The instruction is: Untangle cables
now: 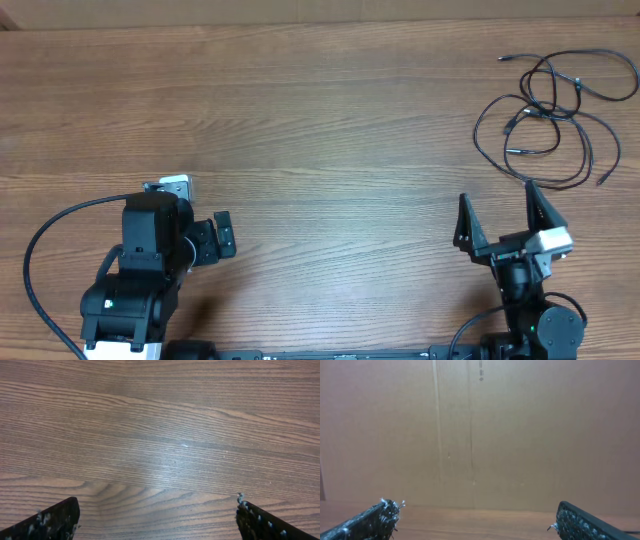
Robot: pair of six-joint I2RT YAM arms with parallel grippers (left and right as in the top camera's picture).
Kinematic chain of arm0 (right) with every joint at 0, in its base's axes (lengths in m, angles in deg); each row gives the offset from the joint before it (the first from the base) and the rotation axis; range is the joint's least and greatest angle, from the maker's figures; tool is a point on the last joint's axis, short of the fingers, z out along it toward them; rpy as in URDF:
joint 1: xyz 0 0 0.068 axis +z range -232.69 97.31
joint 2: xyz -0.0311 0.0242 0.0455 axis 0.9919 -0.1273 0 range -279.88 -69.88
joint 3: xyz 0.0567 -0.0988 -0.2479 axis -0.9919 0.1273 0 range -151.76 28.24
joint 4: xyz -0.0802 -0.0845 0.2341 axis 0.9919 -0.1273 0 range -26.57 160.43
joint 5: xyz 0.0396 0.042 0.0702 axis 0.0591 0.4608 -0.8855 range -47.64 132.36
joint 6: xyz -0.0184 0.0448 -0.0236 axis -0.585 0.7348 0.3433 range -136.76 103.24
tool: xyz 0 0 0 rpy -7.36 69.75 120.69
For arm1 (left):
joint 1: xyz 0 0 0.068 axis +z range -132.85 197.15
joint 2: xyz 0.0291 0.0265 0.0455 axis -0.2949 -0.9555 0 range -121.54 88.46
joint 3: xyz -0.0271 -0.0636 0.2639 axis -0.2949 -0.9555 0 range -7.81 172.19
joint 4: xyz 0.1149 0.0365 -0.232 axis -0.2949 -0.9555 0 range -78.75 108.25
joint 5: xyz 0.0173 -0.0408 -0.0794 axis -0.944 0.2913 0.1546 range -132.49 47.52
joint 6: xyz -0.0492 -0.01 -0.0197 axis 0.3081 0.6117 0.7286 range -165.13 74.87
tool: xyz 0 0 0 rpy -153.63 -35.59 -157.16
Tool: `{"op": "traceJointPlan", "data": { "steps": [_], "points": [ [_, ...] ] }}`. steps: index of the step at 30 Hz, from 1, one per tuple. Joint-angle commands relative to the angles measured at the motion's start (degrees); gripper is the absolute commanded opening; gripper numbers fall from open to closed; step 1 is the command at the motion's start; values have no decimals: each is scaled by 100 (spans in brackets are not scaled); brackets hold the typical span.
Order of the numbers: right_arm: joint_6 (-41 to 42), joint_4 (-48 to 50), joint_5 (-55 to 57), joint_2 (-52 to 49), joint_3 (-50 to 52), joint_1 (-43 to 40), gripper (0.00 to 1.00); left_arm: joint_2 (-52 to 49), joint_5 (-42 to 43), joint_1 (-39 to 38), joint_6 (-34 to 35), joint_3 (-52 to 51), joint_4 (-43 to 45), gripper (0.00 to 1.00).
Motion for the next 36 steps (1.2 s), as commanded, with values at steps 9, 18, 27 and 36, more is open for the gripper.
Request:
{"op": "traceJointPlan", "data": {
  "steps": [9,18,27,36],
  "points": [
    [-732,-411,79,146,282,15,100,2,-52,24,96,-28,4,100],
    [-850,-1753,81,146,282,15,100,2,-52,22,96,-28,4,100],
    [-726,-1740,76,144,282,15,100,2,-52,24,98,-28,4,100],
    [-726,-1740,76,144,282,15,100,2,-52,24,96,-28,4,100]
  ]
}}
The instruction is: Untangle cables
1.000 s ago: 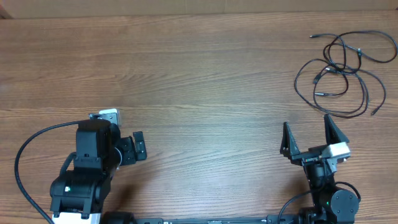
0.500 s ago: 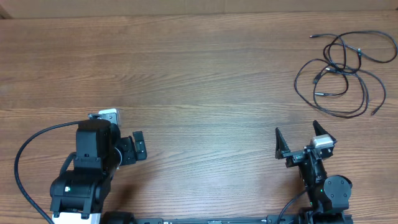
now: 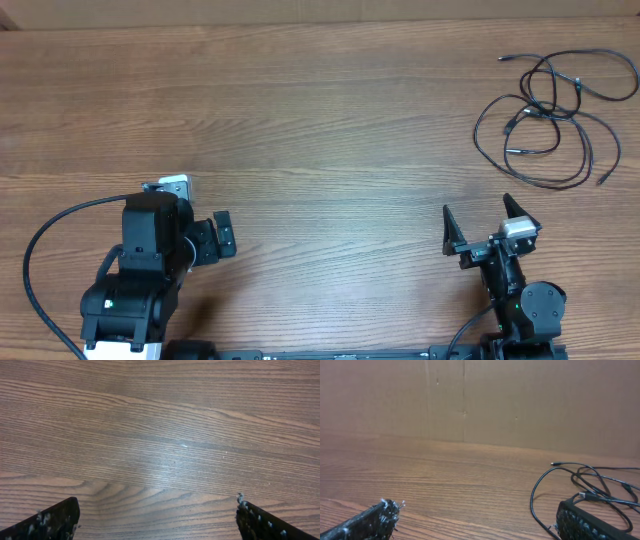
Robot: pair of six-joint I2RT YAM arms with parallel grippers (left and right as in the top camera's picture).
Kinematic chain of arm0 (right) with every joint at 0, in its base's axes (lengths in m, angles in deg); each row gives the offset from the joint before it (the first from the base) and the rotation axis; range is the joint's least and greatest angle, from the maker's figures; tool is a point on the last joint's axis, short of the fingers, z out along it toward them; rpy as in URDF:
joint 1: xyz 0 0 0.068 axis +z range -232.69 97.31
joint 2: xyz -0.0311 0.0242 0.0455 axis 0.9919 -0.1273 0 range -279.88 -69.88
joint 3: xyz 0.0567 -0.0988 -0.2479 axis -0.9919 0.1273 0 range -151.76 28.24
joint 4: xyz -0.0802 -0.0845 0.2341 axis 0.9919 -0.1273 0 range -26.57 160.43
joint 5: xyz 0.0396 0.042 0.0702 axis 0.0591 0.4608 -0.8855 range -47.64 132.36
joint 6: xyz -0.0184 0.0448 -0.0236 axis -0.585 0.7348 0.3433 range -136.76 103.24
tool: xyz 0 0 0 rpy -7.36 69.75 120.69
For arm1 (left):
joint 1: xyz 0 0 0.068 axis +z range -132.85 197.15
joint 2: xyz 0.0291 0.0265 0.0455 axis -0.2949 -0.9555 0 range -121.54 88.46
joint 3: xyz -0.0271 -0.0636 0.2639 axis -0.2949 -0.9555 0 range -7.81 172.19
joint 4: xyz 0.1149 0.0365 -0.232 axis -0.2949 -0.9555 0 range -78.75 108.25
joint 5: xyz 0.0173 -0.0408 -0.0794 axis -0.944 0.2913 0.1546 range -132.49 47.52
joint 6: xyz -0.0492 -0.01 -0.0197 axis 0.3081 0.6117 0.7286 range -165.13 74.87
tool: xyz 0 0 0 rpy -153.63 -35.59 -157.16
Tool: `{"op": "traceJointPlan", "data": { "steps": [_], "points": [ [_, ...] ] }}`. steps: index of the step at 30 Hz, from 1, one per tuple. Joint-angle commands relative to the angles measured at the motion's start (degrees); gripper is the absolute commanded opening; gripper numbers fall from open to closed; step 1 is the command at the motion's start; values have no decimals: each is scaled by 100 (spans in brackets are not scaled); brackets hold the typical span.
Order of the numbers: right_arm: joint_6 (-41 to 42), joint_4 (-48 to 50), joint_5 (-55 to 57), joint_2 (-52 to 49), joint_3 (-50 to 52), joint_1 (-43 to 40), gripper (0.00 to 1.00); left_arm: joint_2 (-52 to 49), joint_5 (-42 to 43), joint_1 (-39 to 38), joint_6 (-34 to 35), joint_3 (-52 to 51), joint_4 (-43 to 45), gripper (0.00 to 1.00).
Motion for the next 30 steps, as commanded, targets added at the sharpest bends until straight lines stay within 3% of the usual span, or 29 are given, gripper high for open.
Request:
{"op": "traceJointPlan", "data": {
  "steps": [1,23,30],
  "points": [
    [37,31,55,52,61,17,100,2,-50,22,35,-28,4,100],
    [37,31,55,52,61,17,100,304,-72,26,42,-92,-81,100],
    [37,31,55,52,61,17,100,1510,-157,35,-28,-1134,992,100]
  ]
}}
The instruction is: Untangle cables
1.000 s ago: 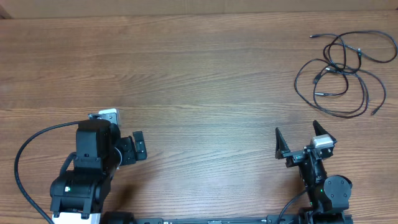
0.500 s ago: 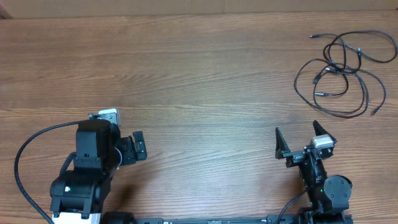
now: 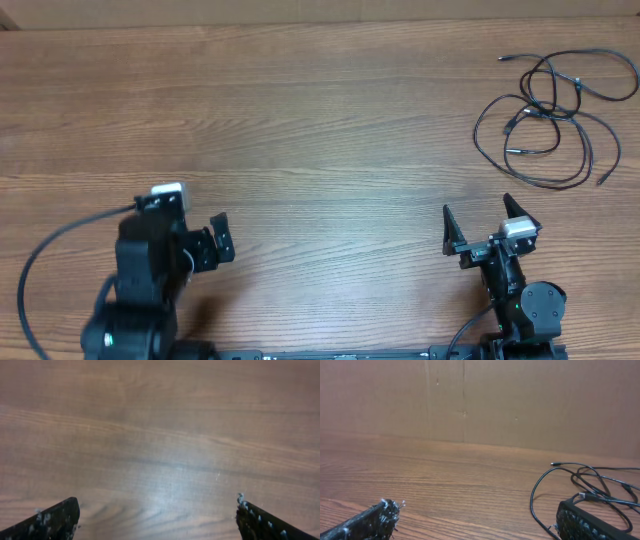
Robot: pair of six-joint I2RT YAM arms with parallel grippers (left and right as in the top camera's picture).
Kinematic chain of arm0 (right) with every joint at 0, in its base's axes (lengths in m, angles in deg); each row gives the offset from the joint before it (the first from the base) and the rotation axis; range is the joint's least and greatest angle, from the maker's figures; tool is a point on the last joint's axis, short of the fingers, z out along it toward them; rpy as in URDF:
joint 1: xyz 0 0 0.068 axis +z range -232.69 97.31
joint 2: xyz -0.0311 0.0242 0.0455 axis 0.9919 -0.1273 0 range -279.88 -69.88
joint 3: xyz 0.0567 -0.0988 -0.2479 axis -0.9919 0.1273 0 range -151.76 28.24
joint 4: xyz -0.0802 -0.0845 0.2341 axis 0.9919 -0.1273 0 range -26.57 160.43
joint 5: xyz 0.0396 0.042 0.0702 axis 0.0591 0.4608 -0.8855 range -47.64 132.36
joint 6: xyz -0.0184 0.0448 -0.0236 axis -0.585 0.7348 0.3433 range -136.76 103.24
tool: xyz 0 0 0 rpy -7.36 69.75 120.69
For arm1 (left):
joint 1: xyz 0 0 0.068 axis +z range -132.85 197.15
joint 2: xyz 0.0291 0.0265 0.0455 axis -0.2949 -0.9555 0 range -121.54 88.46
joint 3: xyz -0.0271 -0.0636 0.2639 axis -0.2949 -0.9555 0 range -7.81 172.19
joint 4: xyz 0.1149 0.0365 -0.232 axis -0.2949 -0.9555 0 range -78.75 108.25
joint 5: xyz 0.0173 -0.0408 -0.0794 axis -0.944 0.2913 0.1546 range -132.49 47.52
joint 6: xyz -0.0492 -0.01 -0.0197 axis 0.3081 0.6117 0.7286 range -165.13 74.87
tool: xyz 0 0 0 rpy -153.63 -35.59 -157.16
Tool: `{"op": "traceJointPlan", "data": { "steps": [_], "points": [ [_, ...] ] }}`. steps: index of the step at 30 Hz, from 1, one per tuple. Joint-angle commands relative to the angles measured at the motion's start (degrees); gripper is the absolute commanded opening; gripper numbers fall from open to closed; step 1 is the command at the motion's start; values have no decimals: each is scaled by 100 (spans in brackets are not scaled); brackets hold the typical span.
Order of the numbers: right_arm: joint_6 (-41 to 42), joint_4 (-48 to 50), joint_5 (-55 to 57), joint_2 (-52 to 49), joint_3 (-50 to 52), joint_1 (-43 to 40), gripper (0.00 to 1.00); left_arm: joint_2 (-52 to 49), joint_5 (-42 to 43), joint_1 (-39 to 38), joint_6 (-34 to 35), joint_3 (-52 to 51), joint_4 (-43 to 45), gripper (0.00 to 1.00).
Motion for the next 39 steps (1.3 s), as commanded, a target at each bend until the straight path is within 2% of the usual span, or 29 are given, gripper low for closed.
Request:
{"op": "traceJointPlan", "data": {
  "steps": [1,9,14,21,27,34,36,39],
  "points": [
    [37,24,55,52,61,15,100,752,-109,35,-24,-785,557,100],
    [37,24,55,52,61,15,100,2393,-44,188,61,-2774,2892,100],
    [37,24,55,52,61,15,100,3204,-57,236,28,-3550,3980,100],
    [37,24,55,52,61,15,100,3574,-63,350,-442,-4286,5650,100],
    [37,24,55,52,61,15,100,3574,190,358,-1427,-4277,5624,100],
    [37,24,55,52,61,15,100,3576,461,358,-1628,-4277,4454,100],
    [37,22,55,52,61,15,100,3576,549,358,-1886,-4277,4463,100],
    [37,24,55,52,61,15,100,3576,492,363,-1744,-4277,4450,100]
  ]
}}
